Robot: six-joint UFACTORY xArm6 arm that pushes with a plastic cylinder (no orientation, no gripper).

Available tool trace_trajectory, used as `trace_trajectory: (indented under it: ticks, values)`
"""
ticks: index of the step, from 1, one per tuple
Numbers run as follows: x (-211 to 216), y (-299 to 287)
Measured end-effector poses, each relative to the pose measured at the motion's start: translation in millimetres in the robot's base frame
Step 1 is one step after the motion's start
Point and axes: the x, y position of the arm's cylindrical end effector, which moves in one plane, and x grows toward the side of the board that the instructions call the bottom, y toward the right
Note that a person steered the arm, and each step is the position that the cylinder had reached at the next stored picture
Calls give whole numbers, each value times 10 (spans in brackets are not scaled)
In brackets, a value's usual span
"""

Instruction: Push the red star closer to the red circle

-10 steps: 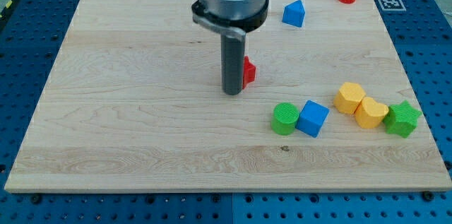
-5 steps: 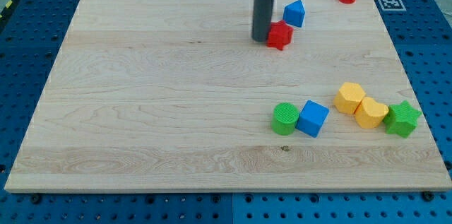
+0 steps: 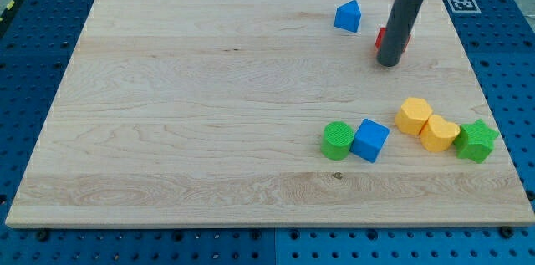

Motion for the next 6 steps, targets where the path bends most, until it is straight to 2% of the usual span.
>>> trace_trajectory:
  ticks: [2,6]
  values:
    - [-32,56]
    - [-437,-15]
